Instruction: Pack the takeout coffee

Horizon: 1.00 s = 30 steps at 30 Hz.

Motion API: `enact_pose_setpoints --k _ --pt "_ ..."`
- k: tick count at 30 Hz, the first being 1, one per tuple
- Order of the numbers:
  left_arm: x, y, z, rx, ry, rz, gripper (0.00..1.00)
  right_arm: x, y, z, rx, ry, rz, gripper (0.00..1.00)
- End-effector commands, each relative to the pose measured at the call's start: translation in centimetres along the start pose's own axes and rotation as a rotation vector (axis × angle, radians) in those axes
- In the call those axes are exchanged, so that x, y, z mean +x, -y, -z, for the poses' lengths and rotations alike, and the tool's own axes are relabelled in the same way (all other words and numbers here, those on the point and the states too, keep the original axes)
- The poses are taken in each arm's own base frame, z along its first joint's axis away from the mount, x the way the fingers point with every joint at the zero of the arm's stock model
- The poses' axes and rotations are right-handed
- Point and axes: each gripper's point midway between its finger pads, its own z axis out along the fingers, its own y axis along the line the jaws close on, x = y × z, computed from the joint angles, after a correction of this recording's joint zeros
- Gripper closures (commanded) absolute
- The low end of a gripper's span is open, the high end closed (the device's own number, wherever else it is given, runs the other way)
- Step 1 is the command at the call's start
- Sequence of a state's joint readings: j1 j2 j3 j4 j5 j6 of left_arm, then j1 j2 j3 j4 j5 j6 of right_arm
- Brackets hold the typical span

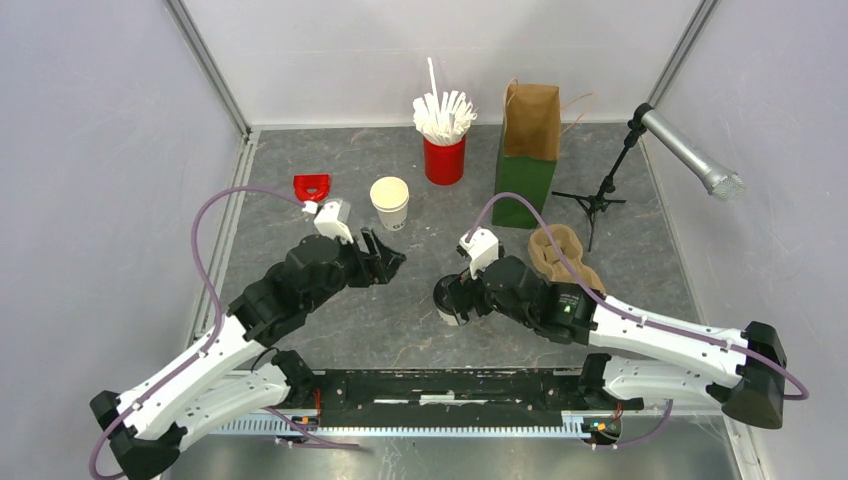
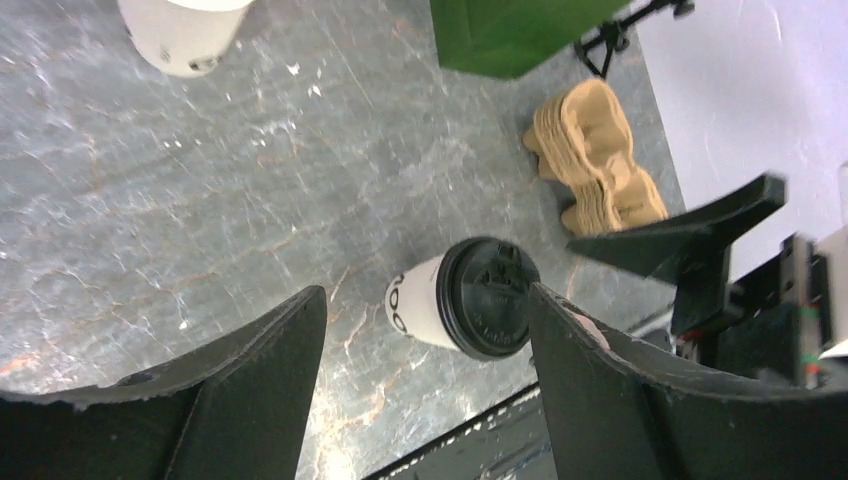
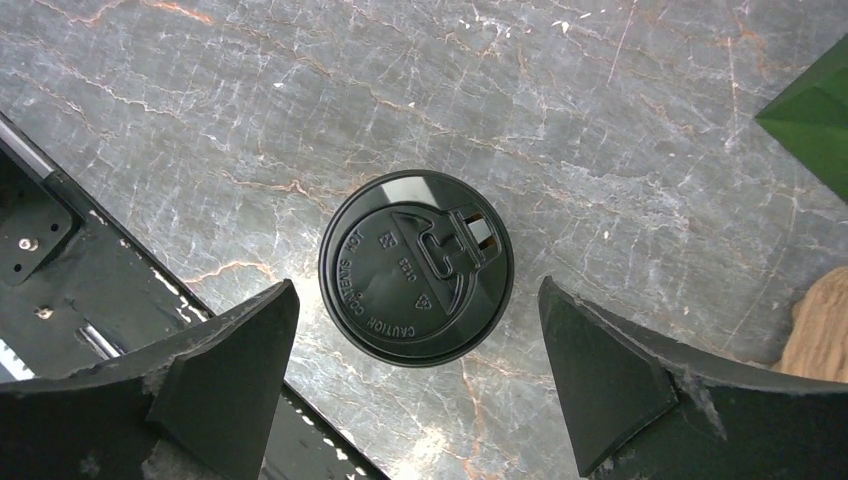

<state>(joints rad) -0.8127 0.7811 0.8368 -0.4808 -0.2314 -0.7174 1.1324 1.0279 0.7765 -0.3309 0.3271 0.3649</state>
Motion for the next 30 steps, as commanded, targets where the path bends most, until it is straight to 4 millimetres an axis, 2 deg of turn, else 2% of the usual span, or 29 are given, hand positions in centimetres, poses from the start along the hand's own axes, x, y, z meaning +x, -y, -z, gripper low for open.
enact_pose_setpoints --k 1,3,6,10,14,18,22,30 --pt "4.3 0.4 -1.2 0.087 -0.123 0.070 0.23 -2.8 -0.2 1.0 -0.014 0.060 0.056 0.04" --pt "6.7 1.6 -1.6 0.172 -0.207 0.132 0.26 -3.3 0.5 1.5 0.004 0.073 0.080 0.10" --pt "9.0 3.1 -2.3 0.281 -0.278 0.210 0.28 -3.9 1.1 1.6 -0.021 0.087 0.084 0.20" --pt "10.5 2.8 -3.2 0.289 -0.307 0.249 0.25 -3.5 0.3 1.4 -0.102 0.090 0.069 0.47" --pt "11.1 3.2 -4.0 0.316 -0.320 0.256 0.25 -3.0 -0.8 1.2 -0.175 0.102 0.055 0.62" --pt "11.4 3.7 -4.4 0.351 -0.328 0.272 0.25 -2.5 -1.1 0.8 -0.202 0.120 0.040 0.70" --pt "11.9 3.4 -5.0 0.344 -0.330 0.285 0.26 -1.4 -0.9 -0.2 -0.198 0.100 0.039 0.74" --pt "13.7 2.4 -5.9 0.315 -0.363 0.303 0.33 1.5 -1.3 -1.6 -0.232 0.055 0.017 0.77"
